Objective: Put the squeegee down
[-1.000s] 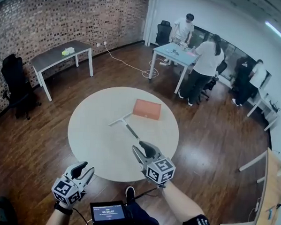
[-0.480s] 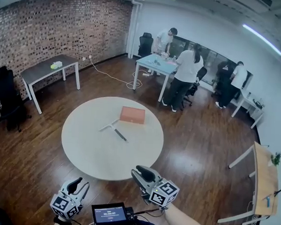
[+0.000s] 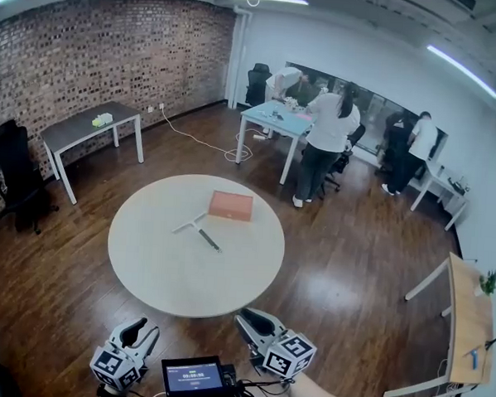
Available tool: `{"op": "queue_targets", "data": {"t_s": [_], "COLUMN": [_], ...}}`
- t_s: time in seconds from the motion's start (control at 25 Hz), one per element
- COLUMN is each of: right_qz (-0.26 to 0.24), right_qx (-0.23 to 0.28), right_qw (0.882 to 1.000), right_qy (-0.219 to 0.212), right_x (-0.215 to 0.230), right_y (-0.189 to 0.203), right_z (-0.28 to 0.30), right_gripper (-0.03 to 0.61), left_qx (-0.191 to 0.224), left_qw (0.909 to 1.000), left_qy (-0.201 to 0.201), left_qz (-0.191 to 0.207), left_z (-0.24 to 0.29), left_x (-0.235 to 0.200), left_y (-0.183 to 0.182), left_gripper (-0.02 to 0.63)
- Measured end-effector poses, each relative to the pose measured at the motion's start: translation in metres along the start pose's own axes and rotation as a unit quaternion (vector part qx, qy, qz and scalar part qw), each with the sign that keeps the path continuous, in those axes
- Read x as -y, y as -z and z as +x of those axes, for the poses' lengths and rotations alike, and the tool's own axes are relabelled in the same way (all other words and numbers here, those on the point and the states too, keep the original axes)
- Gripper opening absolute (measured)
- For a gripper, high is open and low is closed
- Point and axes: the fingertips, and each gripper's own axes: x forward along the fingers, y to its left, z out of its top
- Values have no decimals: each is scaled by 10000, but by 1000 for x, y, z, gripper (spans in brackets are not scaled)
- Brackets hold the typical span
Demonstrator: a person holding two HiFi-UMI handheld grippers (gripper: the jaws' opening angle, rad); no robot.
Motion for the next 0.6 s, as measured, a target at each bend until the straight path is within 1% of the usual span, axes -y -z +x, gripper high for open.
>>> {"op": "queue_targets", "data": {"t_s": [0.08,0.24,0.6], "right_qz": [8,-24,-59], "right_qx": [26,70,-7], "right_qw": [10000,9999,9999], "right_qy": [-39,-74,-143], "right_x": [0,1,7], "right_y": [-3,-7,-8], "right_z": [-5,-17,-20], "right_gripper": [104,104,104], "left_qx": [-10,-26,44], "left_qw": [10000,9999,9999], "left_qy": [-17,-101,-135], "left_qz": [-24,40,88], "left_z": [0,-1,2], "left_x": [10,15,27], "left_y": [-4,3,-13], "left_gripper": [156,156,156]}}
